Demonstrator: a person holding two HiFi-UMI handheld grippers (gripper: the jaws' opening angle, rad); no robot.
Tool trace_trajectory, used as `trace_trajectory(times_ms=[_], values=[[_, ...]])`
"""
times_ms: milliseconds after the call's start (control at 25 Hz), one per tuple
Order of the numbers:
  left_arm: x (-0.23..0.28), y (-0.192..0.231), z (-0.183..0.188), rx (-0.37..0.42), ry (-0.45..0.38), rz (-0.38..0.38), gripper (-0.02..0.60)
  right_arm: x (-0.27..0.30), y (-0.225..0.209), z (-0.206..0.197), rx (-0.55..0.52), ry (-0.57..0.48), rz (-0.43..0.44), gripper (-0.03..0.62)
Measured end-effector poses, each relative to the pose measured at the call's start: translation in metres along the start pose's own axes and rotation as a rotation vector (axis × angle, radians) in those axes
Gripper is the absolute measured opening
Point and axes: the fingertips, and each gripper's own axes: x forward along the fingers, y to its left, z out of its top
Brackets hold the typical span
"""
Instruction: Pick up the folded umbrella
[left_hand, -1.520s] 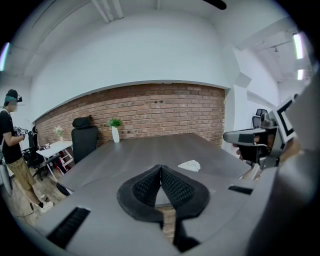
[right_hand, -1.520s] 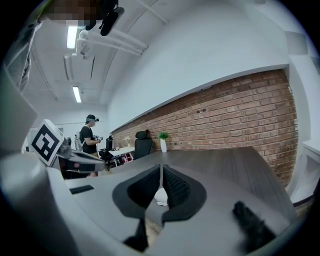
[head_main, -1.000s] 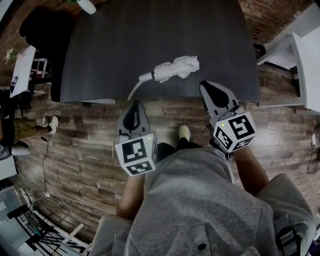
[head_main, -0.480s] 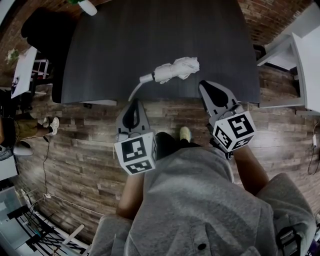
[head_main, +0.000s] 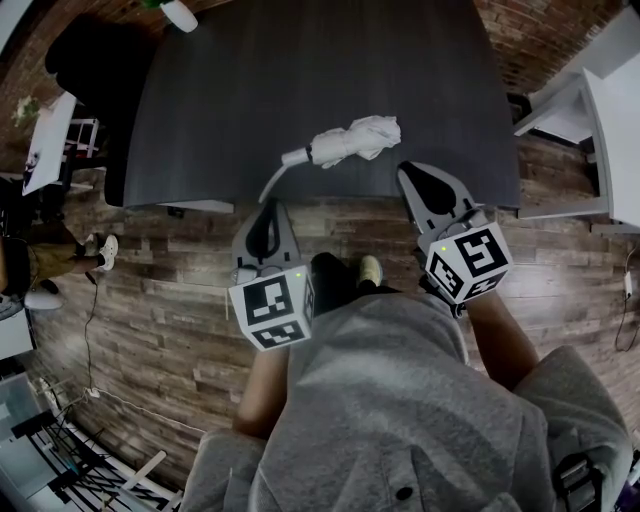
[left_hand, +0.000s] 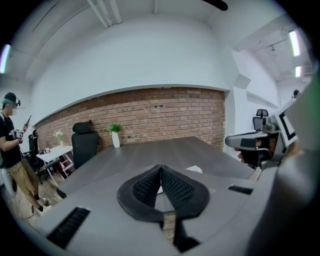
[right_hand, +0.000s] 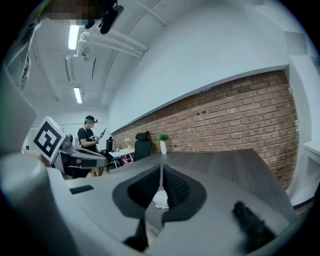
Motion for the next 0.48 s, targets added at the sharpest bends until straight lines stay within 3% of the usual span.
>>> trace_trajectory(times_ms=[480], values=[[0.0045, 0.0062, 0.0007, 0.003, -0.002, -0.002, 0.015, 0.0099, 0.0023, 0.0018, -0.008, 0.005, 0.010, 0.031]])
